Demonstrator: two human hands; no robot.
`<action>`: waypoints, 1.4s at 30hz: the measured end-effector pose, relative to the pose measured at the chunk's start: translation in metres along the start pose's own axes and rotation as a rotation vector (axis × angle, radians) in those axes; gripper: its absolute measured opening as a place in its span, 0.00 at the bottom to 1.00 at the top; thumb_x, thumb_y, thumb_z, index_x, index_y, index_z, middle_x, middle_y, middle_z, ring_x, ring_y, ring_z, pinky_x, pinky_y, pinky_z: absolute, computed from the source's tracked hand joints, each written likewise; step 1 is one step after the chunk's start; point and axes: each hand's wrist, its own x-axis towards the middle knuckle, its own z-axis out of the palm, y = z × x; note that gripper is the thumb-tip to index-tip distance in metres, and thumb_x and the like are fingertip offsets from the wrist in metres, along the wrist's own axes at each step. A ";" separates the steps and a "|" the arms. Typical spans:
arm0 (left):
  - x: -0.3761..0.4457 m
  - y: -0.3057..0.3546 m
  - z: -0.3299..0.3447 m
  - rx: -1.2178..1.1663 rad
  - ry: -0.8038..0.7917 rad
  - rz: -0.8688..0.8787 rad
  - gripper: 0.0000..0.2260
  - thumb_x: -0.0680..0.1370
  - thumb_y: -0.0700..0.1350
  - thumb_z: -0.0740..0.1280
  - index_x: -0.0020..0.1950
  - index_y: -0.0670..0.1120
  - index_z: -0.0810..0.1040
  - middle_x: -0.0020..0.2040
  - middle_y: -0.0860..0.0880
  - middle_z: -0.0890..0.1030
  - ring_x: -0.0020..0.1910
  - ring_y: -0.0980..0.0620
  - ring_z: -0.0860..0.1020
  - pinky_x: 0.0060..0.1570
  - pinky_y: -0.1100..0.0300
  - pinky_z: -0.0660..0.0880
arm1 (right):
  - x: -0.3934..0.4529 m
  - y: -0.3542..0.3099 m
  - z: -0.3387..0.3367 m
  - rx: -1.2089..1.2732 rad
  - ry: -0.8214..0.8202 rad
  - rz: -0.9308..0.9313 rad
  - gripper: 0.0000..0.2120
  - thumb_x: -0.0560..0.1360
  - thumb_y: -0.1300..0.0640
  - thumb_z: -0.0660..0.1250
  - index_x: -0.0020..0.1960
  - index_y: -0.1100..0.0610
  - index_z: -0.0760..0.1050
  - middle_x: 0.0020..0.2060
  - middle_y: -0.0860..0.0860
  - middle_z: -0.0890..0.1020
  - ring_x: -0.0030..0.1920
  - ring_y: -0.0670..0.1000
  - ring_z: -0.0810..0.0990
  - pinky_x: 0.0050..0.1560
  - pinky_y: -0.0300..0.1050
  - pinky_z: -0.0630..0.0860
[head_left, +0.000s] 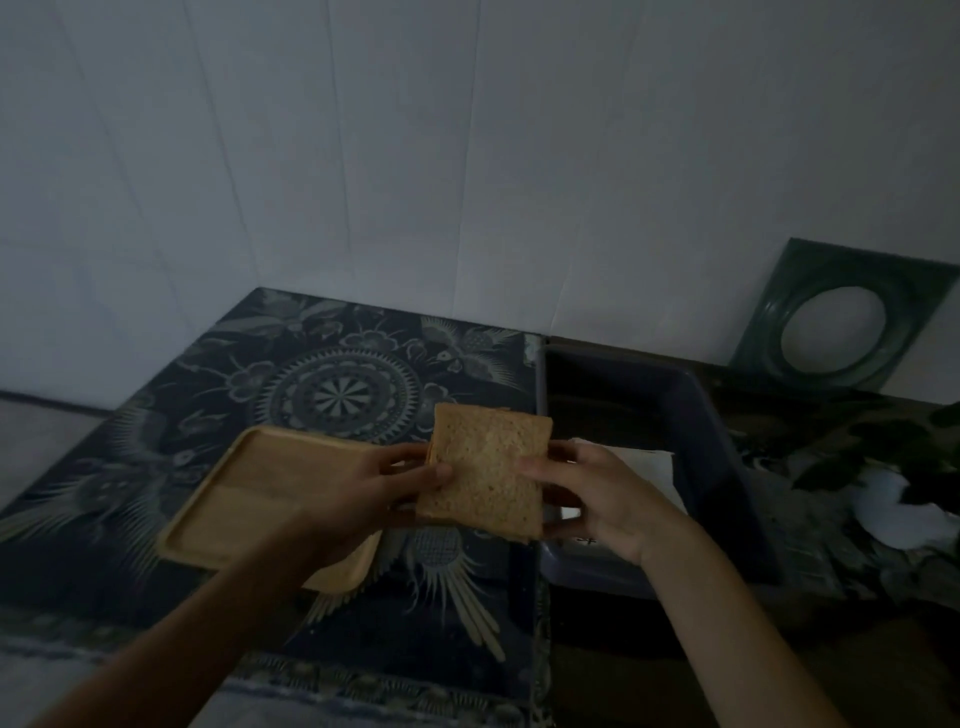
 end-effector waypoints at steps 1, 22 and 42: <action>-0.002 -0.001 -0.008 0.004 0.018 0.000 0.25 0.67 0.54 0.81 0.62 0.51 0.81 0.60 0.46 0.85 0.59 0.45 0.83 0.57 0.48 0.81 | 0.005 0.002 0.007 0.013 -0.018 0.009 0.26 0.65 0.49 0.83 0.60 0.54 0.82 0.52 0.52 0.88 0.52 0.53 0.87 0.46 0.56 0.85; 0.025 -0.058 -0.219 0.027 0.007 -0.236 0.21 0.70 0.54 0.78 0.61 0.49 0.84 0.59 0.47 0.85 0.58 0.48 0.84 0.50 0.55 0.82 | 0.159 0.076 0.168 0.057 0.073 0.272 0.11 0.69 0.49 0.80 0.50 0.47 0.87 0.49 0.49 0.89 0.49 0.52 0.88 0.48 0.54 0.85; 0.066 -0.134 -0.269 0.070 0.060 -0.507 0.05 0.76 0.46 0.74 0.52 0.52 0.84 0.43 0.55 0.87 0.42 0.56 0.86 0.35 0.65 0.80 | 0.220 0.160 0.215 0.022 0.282 0.386 0.09 0.73 0.50 0.76 0.53 0.48 0.85 0.49 0.47 0.89 0.49 0.48 0.87 0.46 0.42 0.83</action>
